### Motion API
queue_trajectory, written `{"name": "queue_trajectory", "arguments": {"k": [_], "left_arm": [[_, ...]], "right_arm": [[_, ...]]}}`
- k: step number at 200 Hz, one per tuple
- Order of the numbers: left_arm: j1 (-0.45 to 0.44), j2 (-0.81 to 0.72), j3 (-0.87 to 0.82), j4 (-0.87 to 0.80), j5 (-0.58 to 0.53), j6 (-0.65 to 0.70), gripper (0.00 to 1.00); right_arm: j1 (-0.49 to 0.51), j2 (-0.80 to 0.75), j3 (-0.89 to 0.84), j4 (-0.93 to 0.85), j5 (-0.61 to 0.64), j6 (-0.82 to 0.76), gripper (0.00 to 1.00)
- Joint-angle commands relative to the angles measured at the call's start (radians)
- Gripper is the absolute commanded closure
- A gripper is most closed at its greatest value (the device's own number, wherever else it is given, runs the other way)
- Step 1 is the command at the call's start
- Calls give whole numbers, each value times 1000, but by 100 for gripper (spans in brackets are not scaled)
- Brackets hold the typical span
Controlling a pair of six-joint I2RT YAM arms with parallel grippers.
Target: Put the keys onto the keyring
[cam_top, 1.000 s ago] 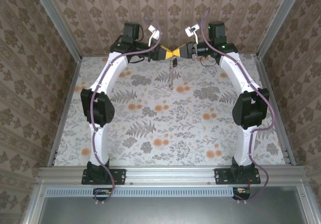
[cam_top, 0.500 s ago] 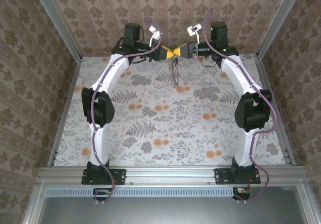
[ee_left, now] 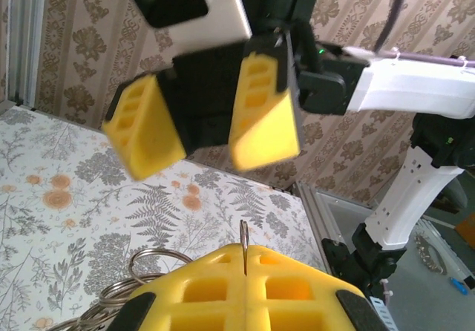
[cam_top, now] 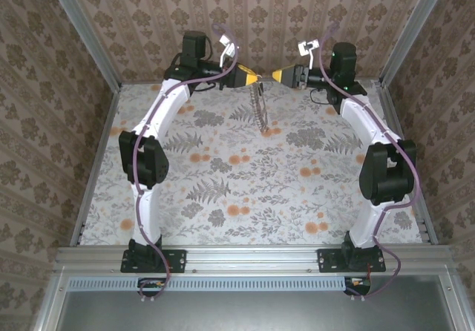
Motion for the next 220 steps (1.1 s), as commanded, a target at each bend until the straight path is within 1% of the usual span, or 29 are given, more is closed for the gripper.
{"name": "queue_trajectory", "arguments": {"k": [1, 35, 80, 158, 197, 210, 220], "left_arm": [[8, -60, 40, 40, 63, -15, 100], [7, -66, 44, 43, 83, -17, 100], [4, -68, 48, 46, 104, -25, 100], [-2, -68, 53, 46, 107, -29, 100], [-3, -67, 57, 47, 105, -30, 100], [-3, -68, 56, 48, 106, -31, 100], [-3, -68, 57, 50, 104, -31, 100]], "right_arm": [[10, -36, -44, 71, -9, -11, 39], [21, -46, -89, 135, -36, -15, 38], [43, -28, -74, 160, -54, -19, 38], [73, -12, -71, 263, -98, 54, 38], [87, -7, -68, 264, -127, 56, 44], [91, -5, -65, 264, -136, 56, 47], [94, -2, -66, 263, -143, 56, 51]]}}
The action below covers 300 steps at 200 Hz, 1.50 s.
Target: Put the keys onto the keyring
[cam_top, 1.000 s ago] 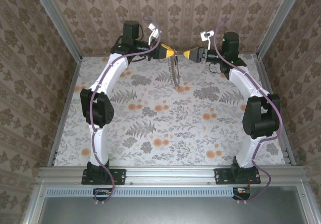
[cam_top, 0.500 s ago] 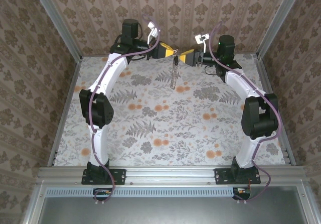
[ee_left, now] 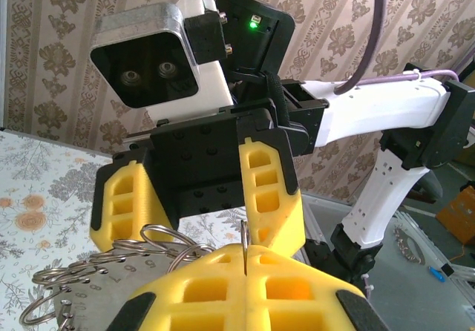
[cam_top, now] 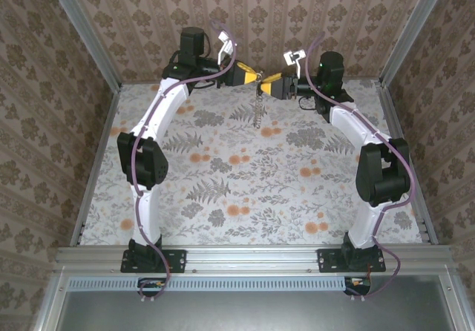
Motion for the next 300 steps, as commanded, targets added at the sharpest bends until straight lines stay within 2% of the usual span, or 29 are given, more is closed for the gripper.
{"name": "queue_trajectory", "arguments": {"k": [1, 46, 80, 107, 253, 300], "left_arm": [[-3, -55, 38, 28, 38, -8, 100], [-1, -56, 38, 29, 36, -11, 100], [1, -61, 33, 29, 29, -7, 100], [3, -70, 22, 29, 17, 0, 100], [-16, -83, -22, 42, -10, 13, 100], [-13, -85, -24, 39, -13, 17, 100]], "right_arm": [[13, 0, 16, 42, -51, 7, 52], [16, -4, -2, 50, -54, 9, 76], [17, -7, -7, 43, -53, 11, 87], [18, -5, -8, 37, -47, 12, 100], [58, 17, 54, 24, 1, 31, 100], [40, 10, 39, -8, 3, 17, 100]]}}
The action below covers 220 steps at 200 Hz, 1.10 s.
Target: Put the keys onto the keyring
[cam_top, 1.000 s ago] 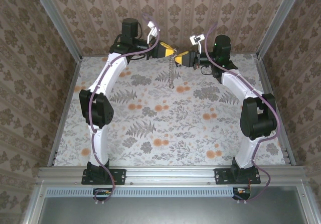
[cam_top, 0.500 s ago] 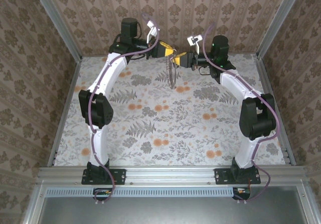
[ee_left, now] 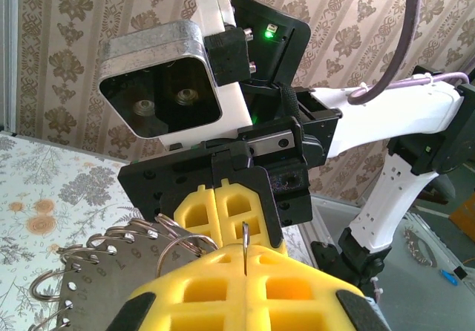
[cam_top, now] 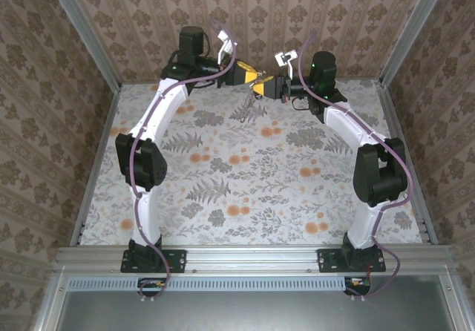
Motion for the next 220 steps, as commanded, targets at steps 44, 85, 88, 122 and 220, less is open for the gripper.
{"name": "queue_trajectory", "arguments": {"k": [44, 85, 88, 122, 220], "left_arm": [[2, -68, -9, -6, 7, 42, 100], [10, -70, -22, -17, 0, 59, 100], [11, -71, -22, -17, 0, 59, 100], [15, -78, -36, -18, 1, 67, 100], [15, -93, -60, -35, -9, 93, 100]], "right_arm": [[-32, -39, 1, -120, 14, -74, 100], [-43, -66, 21, -225, 12, -137, 100], [-44, -68, 23, -232, 11, -142, 100], [-51, -73, 53, -310, 8, -186, 100], [-62, -73, 155, -487, -3, -284, 100]]}}
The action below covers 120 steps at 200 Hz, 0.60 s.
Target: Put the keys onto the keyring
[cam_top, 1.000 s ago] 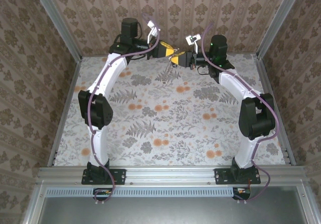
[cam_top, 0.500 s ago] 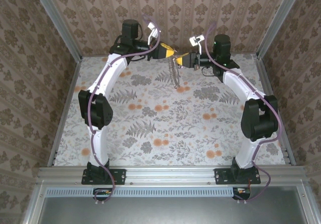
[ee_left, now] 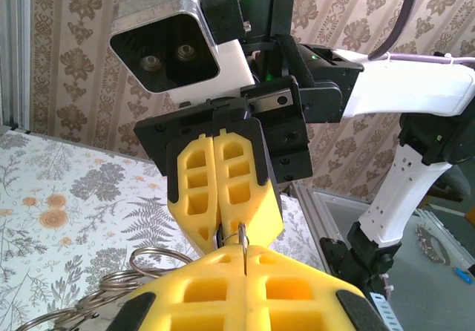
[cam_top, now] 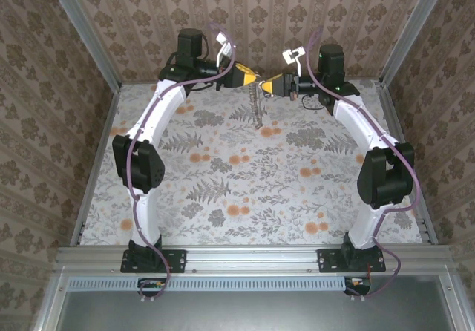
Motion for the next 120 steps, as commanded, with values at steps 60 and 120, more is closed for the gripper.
{"name": "queue_trajectory", "arguments": {"k": [60, 120], "left_arm": [[2, -53, -8, -12, 11, 34, 100], [1, -58, -17, -14, 11, 36, 100]], "right_arm": [[-3, -40, 87, -138, -4, -90, 100], [-20, -28, 142, -196, 3, -122, 100]]}}
